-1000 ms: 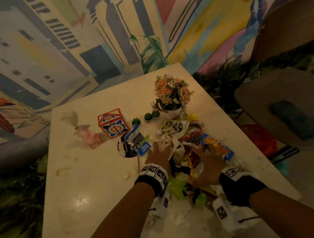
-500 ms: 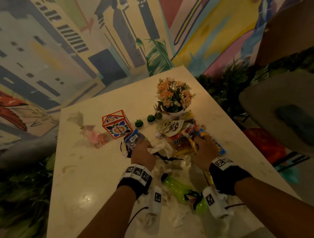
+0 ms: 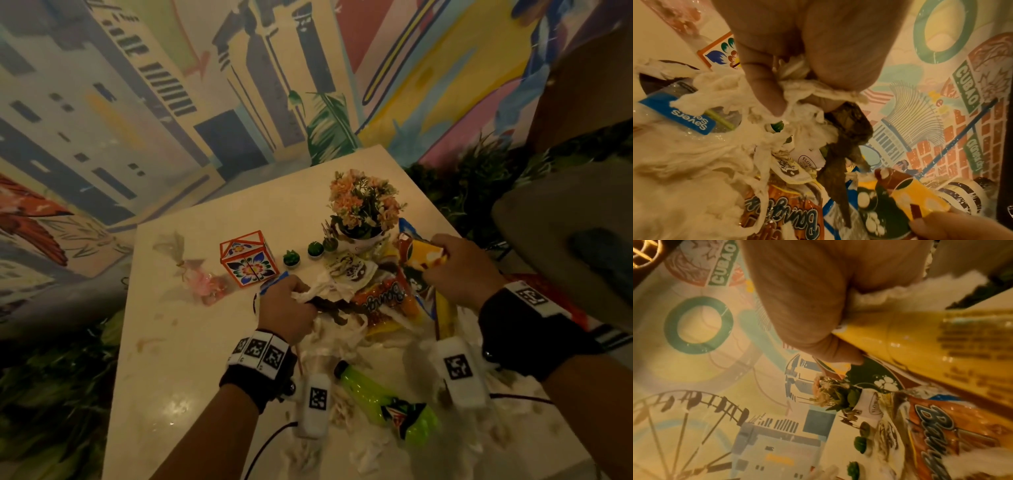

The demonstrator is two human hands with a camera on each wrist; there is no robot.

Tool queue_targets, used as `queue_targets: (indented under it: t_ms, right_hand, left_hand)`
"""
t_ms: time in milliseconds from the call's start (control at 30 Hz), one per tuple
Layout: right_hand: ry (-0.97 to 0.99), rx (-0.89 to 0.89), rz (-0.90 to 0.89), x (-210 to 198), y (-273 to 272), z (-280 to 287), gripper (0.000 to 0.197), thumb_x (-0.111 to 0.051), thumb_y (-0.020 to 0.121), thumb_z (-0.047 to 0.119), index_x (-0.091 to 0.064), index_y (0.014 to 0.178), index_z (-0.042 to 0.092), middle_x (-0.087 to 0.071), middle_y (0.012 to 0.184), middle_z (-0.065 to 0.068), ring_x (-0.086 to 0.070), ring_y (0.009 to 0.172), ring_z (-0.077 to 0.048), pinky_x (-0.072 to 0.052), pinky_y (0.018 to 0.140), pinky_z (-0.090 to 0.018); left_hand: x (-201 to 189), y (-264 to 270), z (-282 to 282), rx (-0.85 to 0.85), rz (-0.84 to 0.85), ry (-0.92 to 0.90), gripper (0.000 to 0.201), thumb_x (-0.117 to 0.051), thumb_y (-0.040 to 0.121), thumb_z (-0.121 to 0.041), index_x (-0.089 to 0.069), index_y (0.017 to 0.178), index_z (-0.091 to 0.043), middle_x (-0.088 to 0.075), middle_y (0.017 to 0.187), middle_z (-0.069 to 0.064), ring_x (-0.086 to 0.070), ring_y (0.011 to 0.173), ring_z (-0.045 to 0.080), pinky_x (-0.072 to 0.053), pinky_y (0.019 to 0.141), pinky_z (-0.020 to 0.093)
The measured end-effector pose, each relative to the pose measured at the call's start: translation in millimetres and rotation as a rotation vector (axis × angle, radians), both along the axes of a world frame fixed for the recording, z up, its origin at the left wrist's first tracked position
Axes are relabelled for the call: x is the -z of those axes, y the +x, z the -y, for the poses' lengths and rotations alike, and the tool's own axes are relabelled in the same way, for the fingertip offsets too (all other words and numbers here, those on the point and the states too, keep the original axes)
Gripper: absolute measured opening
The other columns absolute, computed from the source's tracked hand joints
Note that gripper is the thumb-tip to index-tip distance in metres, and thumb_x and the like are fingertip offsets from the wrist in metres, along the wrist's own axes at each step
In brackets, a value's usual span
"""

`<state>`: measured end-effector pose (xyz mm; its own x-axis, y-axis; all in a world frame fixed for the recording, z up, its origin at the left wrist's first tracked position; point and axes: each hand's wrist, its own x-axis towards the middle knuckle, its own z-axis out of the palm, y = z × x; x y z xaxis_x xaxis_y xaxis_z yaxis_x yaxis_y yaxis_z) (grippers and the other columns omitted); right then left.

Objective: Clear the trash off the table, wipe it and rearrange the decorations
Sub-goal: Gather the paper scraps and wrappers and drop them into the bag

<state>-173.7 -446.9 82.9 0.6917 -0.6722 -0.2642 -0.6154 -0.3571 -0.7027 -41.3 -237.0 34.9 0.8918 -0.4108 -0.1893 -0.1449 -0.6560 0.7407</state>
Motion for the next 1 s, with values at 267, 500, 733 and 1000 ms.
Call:
queue_targets:
  t_ms: [267,500,733,1000]
  right_hand:
    - [0.117,0.059,0.198,-19.4,18.6,-14.5,0.026,-0.068,0.075,0.005,-0.062,0.101,0.004,-0.067,0.095,-0.011,-0.061,0.096,-0.034,-0.050,0.089,-0.046]
    - [-0.141,-0.159,0.108,-21.8,16.2,-27.8,0.010,-0.066,0.084,0.024,-0.065,0.079,0.016,-0.061,0.077,0.001,-0.058,0.083,-0.031,-0.046,0.071,-0.035]
    - [-0.304,-0.208,0.073,-35.9,25.5,-35.3,0.036,-0.065,0.080,0.024,-0.041,0.053,0.025,-0.046,0.057,0.004,-0.049,0.064,-0.023,-0.034,0.059,-0.030]
    - [-0.393,-0.179,-0.050,-59.6,18.3,-41.9,0.030,-0.062,0.086,0.035,-0.066,0.107,0.013,-0.063,0.118,-0.011,-0.057,0.109,-0.032,-0.047,0.090,-0.041]
  left_hand:
    - [-8.6,2.9,-6.6,-0.012,-0.030,-0.045,0.015,-0.072,0.073,-0.001,-0.059,0.077,-0.009,-0.060,0.074,0.007,-0.052,0.047,0.012,-0.046,0.037,0.019]
    - [-7.1,3.3,-18.7,-0.025,-0.010,-0.025,0.015,-0.070,0.071,0.000,-0.060,0.077,-0.011,-0.061,0.078,0.008,-0.058,0.055,0.021,-0.056,0.047,0.034]
    - [-9.4,3.3,-30.0,-0.044,-0.012,-0.029,0.015,-0.070,0.069,-0.002,-0.062,0.078,-0.010,-0.064,0.078,0.012,-0.064,0.066,0.033,-0.058,0.054,0.047]
    - [-12.5,1.4,-50.0,-0.057,-0.042,-0.071,0.018,-0.067,0.071,0.005,-0.059,0.076,-0.010,-0.059,0.069,0.006,-0.059,0.052,0.025,-0.056,0.047,0.037]
